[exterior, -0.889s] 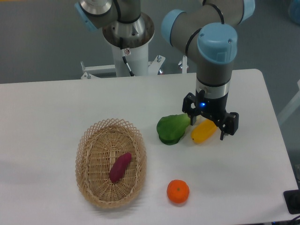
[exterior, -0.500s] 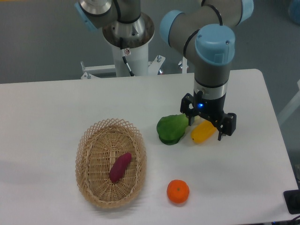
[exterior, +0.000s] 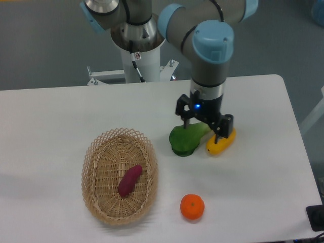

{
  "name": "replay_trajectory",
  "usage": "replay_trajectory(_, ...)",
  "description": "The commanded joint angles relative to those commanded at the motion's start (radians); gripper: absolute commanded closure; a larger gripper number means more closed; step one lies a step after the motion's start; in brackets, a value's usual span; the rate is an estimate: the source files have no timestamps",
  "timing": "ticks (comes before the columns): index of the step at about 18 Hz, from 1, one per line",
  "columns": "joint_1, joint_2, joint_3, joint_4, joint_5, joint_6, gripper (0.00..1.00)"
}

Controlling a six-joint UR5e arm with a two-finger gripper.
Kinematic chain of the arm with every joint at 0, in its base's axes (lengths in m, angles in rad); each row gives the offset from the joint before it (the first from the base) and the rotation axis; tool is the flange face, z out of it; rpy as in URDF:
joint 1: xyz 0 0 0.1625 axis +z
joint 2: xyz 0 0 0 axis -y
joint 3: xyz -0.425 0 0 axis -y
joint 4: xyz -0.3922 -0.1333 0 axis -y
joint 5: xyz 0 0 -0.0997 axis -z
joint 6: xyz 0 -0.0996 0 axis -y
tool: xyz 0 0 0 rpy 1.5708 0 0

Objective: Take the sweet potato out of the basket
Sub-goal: 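Lift the gripper up from beside the yellow pepper and bok choy, then move the open gripper over the basket and lower toward the sweet potato, then close the gripper on the purple sweet potato inside the basket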

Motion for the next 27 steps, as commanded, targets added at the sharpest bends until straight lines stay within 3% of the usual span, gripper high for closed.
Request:
replay_trajectory(2,-0.037,-0.017,0.000,0.030,0.002,-0.086,0.00)
replay_trajectory(5,-0.112,-0.069,-0.005,0.141,0.008,-0.174,0.00)
replay_trajectory(7,-0.140,-0.101,-0.006,0.182,0.009,-0.226,0.00)
replay_trajectory(19,-0.258,-0.265,-0.003,0.236,0.071,-0.235,0.00)
replay_trajectory(27,-0.276,-0.307,-0.028,0.284,0.072,-0.240,0.00)
